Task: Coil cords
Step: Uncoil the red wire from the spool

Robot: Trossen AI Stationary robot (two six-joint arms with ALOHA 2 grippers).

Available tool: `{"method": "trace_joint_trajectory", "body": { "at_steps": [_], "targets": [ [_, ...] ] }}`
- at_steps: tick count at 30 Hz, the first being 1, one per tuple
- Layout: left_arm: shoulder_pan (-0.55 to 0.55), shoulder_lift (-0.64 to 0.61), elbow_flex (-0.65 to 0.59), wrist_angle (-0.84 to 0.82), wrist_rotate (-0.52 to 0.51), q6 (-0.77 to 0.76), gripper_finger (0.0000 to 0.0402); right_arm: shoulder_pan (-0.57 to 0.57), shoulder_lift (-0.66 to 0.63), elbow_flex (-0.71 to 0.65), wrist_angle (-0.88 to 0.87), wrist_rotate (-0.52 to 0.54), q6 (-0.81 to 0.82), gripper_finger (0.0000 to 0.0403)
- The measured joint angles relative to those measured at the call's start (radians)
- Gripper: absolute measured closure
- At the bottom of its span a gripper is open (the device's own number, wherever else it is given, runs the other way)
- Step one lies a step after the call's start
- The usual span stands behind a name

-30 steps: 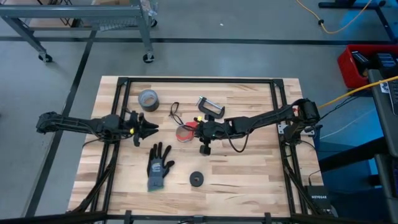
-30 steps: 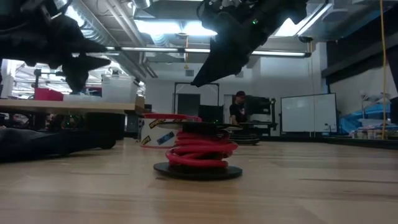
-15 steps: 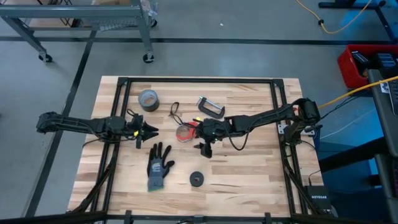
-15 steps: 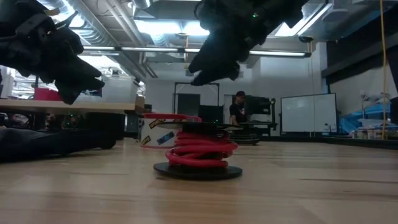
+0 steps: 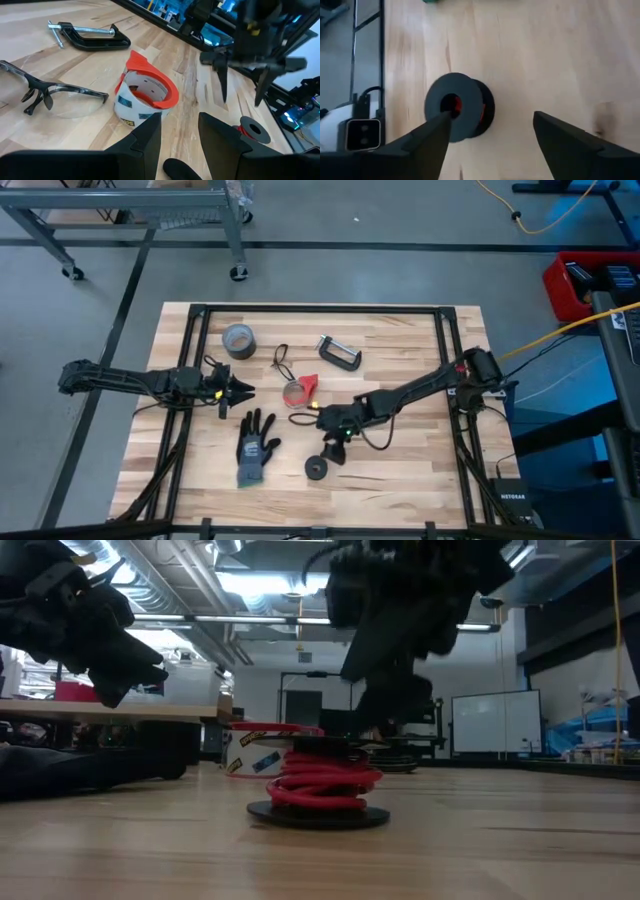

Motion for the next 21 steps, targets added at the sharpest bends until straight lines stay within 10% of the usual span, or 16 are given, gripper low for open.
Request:
{"method": "trace_joint_trajectory", "body": {
  "at_steps": [21],
  "targets": [
    [0.0,0.0,0.0,0.0,0.001,0.0,0.0279,0.011,0.092,0.0,0.145,-0.154,0.103,0.0177]
  ]
}}
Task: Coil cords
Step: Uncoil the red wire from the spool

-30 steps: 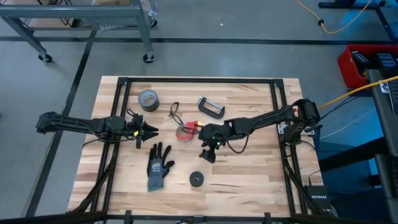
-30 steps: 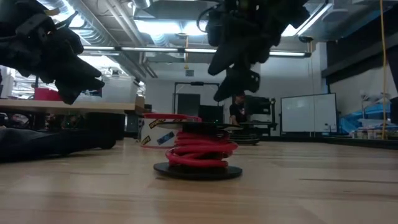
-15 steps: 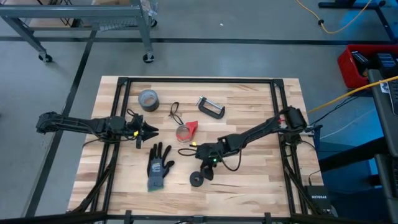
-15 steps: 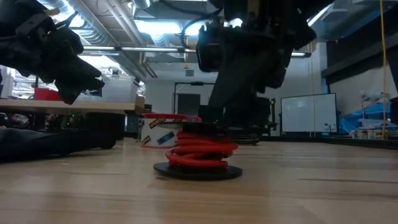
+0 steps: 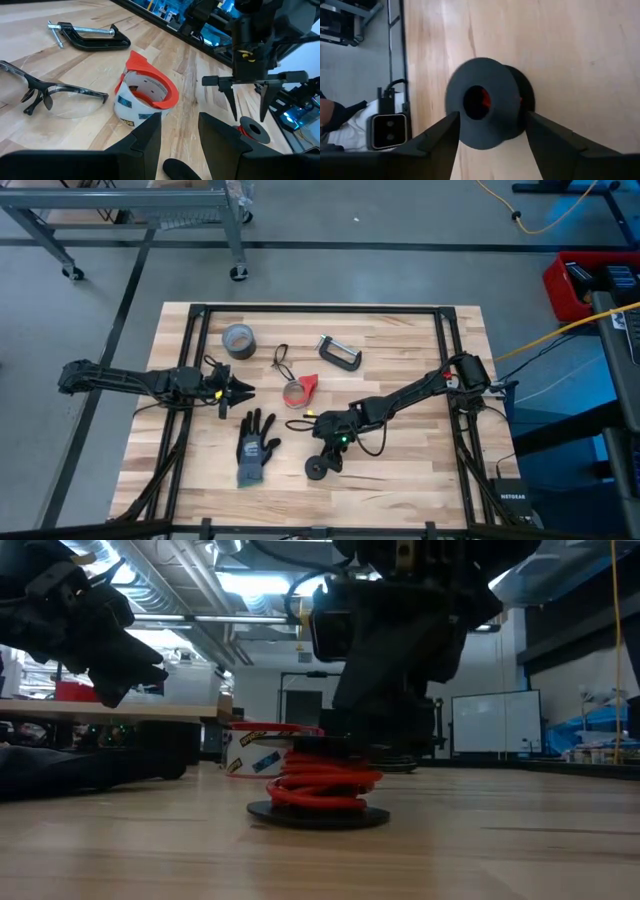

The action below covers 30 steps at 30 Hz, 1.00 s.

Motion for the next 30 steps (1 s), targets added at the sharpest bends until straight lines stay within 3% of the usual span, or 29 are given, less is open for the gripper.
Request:
{"method": "trace_joint_trajectory", "body": {
  "at_steps": [22,30],
  "targets": [
    [0.0,0.0,0.0,0.0,0.0,0.0,0.0279,0.007,0.01,0.0,0.044,-0.055,0.009,0.0178],
    [0.0,0.0,0.0,0.0,0.0,0.0,0.0279,0.006,0.073,0.001,0.114,-0.098,0.041,0.0178]
  ]
}}
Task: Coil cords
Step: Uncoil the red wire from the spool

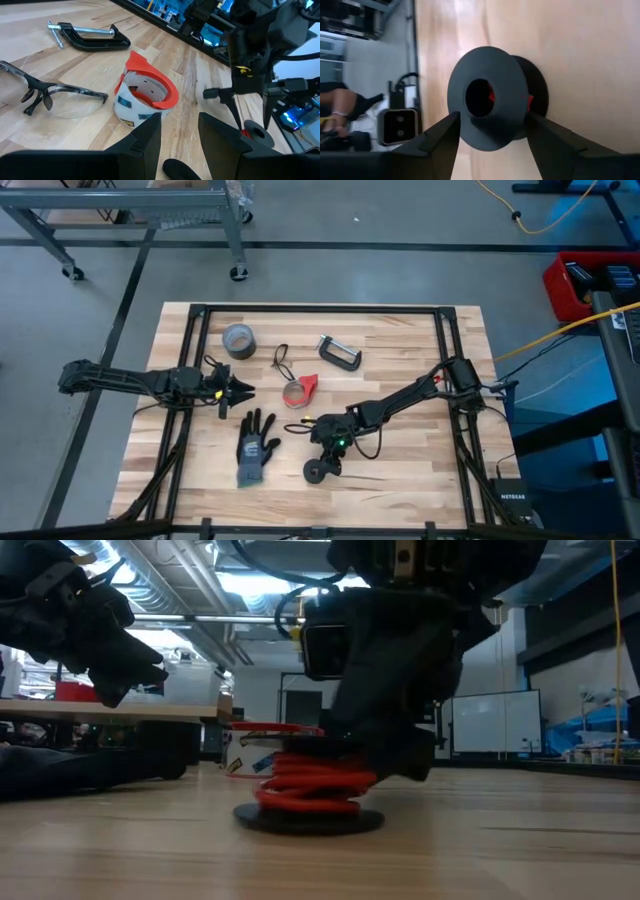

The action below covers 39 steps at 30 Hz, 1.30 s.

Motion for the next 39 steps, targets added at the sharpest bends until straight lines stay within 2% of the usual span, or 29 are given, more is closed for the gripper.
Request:
{"method": "trace_joint_trajectory", "body": {
  "at_steps": [3,6,10,15,17,21,24,33,39],
  "targets": [
    [0.0,0.0,0.0,0.0,0.0,0.0,0.0279,0.0,0.005,0.0,0.014,0.0,0.011,0.0182],
    [0.0,0.0,0.0,0.0,0.0,0.0,0.0279,0.0,0.005,0.0,0.025,0.0,0.011,0.0205],
    [0.0,0.0,0.0,0.0,0.0,0.0,0.0279,0.0,0.006,0.0,0.049,0.001,0.01,0.0268],
    [0.0,0.0,0.0,0.0,0.0,0.0,0.0279,-0.001,0.006,0.0,0.062,-0.001,-0.003,0.0371],
    [0.0,0.0,0.0,0.0,0.0,0.0,0.0279,-0.001,0.003,0.002,0.076,-0.011,-0.017,0.0391],
    [0.0,0.0,0.0,-0.001,0.0,0.0,0.0279,-0.001,0.003,0.002,0.075,-0.01,-0.019,0.0382],
    [0.0,0.0,0.0,-0.001,0.0,0.0,0.0279,-0.001,0.003,0.002,0.08,-0.016,-0.033,0.0395],
    [0.0,0.0,0.0,-0.001,0.0,0.0,0.0279,-0.037,0.006,0.028,0.122,-0.038,-0.074,0.0398],
    [0.0,0.0,0.0,-0.001,0.0,0.006,0.0279,-0.081,0.006,0.081,0.122,-0.116,-0.123,0.04]
  ]
}}
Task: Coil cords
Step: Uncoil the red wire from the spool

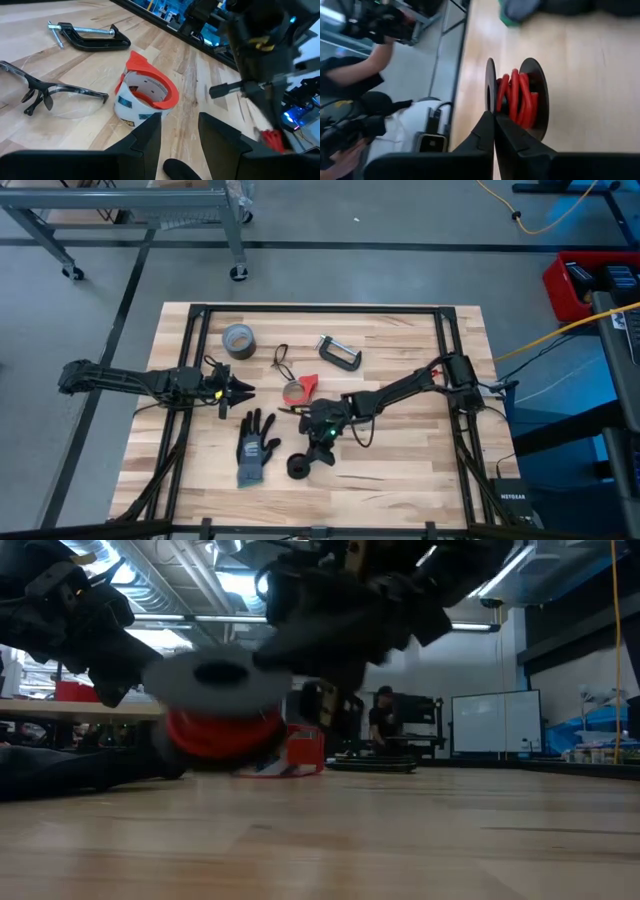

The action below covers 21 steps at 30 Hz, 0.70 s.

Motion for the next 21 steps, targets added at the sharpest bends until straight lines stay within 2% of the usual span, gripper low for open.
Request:
{"method": "trace_joint_trajectory", "body": {
  "at_steps": [7,12,16,21],
  "targets": [
    [0.001,0.0,0.0,0.021,-0.018,0.038,0.0279,-0.054,0.0,0.083,-0.018,-0.066,-0.08,0.0401],
    [0.0,0.0,0.0,0.003,-0.021,-0.041,0.0279,-0.087,0.0,0.14,-0.017,-0.076,-0.155,0.0402],
    [0.0,0.0,0.0,0.003,-0.024,-0.041,0.0279,-0.11,0.0,0.188,-0.017,-0.077,-0.204,0.0402],
    [0.0,0.0,0.0,0.003,-0.024,-0.21,0.0279,-0.132,0.0,0.236,-0.017,-0.083,-0.231,0.0402]
  ]
}}
